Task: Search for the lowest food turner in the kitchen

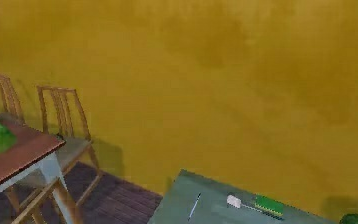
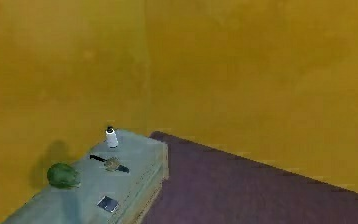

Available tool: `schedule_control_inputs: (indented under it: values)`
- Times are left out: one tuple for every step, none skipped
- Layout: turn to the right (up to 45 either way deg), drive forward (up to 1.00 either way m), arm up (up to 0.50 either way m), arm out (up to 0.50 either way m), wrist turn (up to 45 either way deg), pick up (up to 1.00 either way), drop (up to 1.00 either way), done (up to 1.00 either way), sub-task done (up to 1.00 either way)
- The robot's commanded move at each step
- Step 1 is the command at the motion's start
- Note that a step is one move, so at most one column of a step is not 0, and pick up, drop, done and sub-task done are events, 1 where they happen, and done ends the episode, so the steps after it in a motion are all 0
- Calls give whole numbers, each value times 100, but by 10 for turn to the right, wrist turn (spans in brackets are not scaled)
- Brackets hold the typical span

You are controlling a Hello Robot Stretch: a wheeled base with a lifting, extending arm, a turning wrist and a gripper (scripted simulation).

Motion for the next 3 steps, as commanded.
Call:
schedule_control_inputs:
  values:
    - [0, 10, 0, 0, 0, 0, 0, 0, 0]
    - [360, 0, 0, 0, 0, 0, 0, 0, 0]
    - [0, 0, 0, 0, 0, 0, 0, 100, 0]
